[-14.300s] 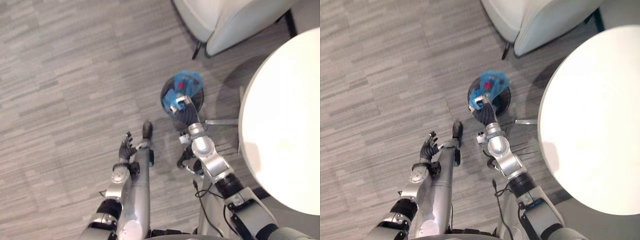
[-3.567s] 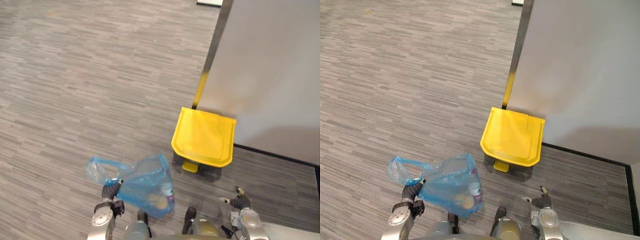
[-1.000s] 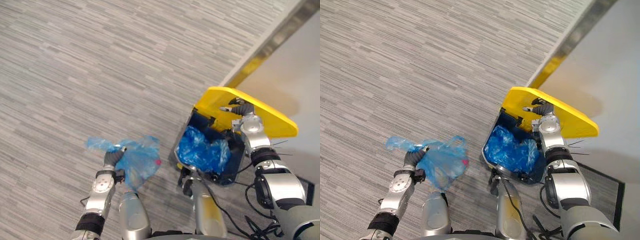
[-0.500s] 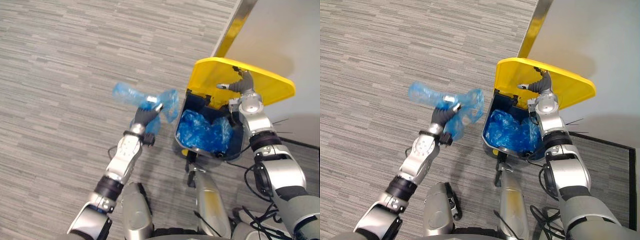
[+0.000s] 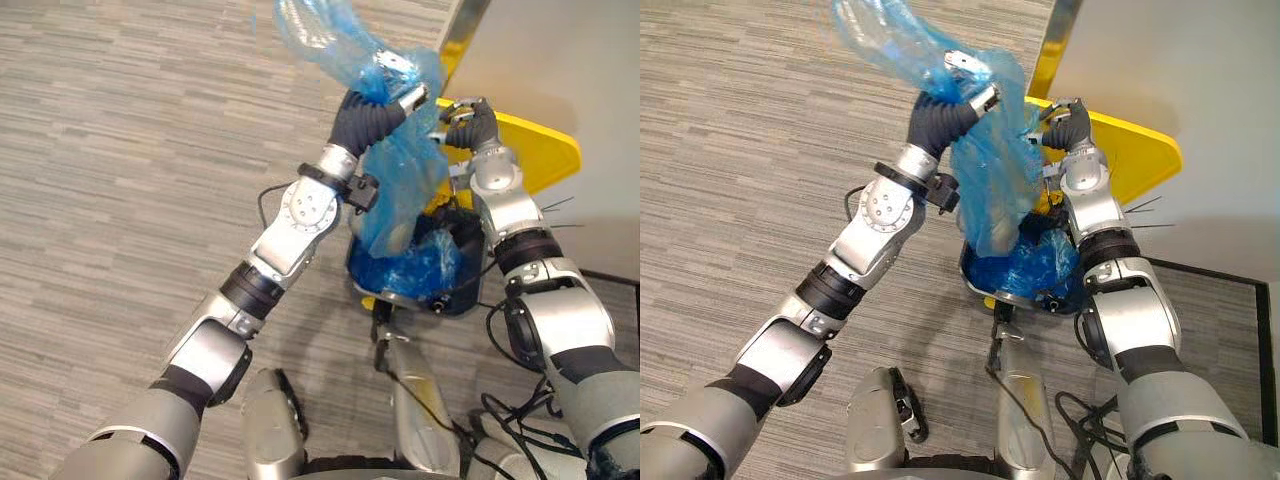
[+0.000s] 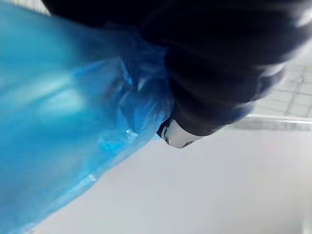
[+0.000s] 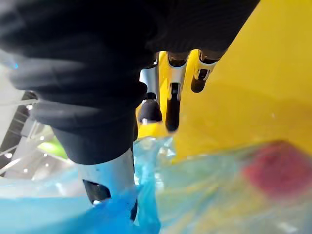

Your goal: Gather rubbish on tea table into small bin, then transfer packed bag to large trash can.

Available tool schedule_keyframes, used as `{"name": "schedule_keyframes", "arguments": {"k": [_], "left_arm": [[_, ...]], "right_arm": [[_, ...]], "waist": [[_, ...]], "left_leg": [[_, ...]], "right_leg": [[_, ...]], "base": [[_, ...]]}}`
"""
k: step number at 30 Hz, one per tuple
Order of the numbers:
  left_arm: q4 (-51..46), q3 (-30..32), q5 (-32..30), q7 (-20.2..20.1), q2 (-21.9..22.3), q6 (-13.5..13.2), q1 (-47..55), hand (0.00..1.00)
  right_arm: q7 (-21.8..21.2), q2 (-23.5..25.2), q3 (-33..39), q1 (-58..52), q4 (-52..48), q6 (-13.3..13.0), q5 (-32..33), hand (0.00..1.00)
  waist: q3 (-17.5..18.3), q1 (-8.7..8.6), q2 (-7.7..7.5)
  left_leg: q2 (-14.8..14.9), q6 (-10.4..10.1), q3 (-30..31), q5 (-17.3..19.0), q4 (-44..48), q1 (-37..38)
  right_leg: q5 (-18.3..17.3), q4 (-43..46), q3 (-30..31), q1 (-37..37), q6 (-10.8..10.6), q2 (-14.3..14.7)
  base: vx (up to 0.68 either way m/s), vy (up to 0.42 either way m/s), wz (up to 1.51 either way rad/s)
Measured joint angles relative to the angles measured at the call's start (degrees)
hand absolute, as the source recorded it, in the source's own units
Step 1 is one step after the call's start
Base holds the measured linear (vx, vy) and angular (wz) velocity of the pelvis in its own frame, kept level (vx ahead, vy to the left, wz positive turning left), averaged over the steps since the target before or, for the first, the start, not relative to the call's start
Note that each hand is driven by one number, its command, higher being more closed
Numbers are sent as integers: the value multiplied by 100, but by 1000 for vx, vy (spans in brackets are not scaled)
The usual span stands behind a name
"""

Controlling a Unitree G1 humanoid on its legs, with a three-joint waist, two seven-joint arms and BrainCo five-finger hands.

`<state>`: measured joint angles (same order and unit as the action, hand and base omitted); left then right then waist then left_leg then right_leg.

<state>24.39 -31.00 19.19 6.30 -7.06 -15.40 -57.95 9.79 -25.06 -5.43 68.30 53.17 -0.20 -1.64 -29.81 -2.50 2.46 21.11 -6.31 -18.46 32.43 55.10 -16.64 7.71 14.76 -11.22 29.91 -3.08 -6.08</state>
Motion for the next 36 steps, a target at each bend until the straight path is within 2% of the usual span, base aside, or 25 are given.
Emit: {"name": "schedule_keyframes", "arguments": {"k": [3, 7, 12, 13, 15, 16, 21, 24, 29, 36], "left_arm": [[911, -121, -312, -9, 101, 245, 1, 100], [1574, -121, -595, 4, 183, 411, 1, 100], [2034, -106, -815, 23, 214, 517, 0, 100], [2147, -100, -905, 19, 216, 564, -1, 100], [2308, -94, -1017, -6, 238, 628, -4, 100], [2359, -94, -1099, -21, 231, 654, -4, 0], [2540, -66, -1620, -138, 236, 764, -243, 0], [2763, 97, -2429, -123, 246, 900, -454, 0], [3015, 583, -3441, -112, 500, 1239, -377, 0], [2870, 673, -3681, -57, 472, 1265, -225, 0]], "right_arm": [[5, -19, 46, 287, 131, -189, 0, 0], [37, -18, 105, 412, 42, -355, 3, 0], [98, 78, 60, 458, -762, -487, -3, 0], [165, 163, 31, 462, -966, -536, -3, 0], [257, 259, -16, 462, -1259, -585, 0, 0], [288, 312, -36, 462, -1438, -594, 6, 0], [504, 418, -263, 464, -1906, -641, 62, 0], [510, 477, -469, 466, -2064, -799, 179, 0], [450, 466, -635, 456, -2048, -795, 192, 0], [359, 435, -651, 51, -2344, -635, 209, 0]], "waist": [[-57, -57, -23], [-115, -98, -75], [-119, -119, -79], [-127, -151, -81], [-133, -247, -82], [-135, -294, -80], [-144, -311, -78], [-144, -332, -78], [-144, -336, -78], [-144, -290, -78]], "left_leg": [[70, 23, -67, 13, 100, -195], [130, 81, -158, 53, 211, -378], [381, 132, -425, 342, 701, -884], [461, 158, -493, 422, 814, -991], [505, 198, -519, 453, 884, -1151], [531, 187, -527, 457, 909, -1234], [690, 149, -662, 488, 922, -1316], [752, 147, -667, 487, 926, -1383], [798, 160, -426, 496, 977, -1496], [846, 102, -149, 484, 1087, -1512]], "right_leg": [[66, 1, -11, 221, 73, 57], [64, 102, 25, 485, 77, 81], [75, 315, -330, 1149, 182, -46], [136, 309, -389, 1272, 247, -35], [164, 315, -383, 1438, 244, -16], [175, 321, -387, 1524, 257, 0], [220, 377, -336, 1765, 269, 124], [203, 462, -337, 1880, 259, 158], [107, 652, -444, 1882, 239, 118], [-98, 1019, -587, 1820, 240, 36]], "base": [[-1, 21, -18], [7, 12, -16], [-14, 13, -41], [-27, 1, -39], [-21, -8, -20], [-10, -11, -11], [23, -31, -21], [8, -49, -7], [-44, -75, 13], [-44, -56, 14]]}}
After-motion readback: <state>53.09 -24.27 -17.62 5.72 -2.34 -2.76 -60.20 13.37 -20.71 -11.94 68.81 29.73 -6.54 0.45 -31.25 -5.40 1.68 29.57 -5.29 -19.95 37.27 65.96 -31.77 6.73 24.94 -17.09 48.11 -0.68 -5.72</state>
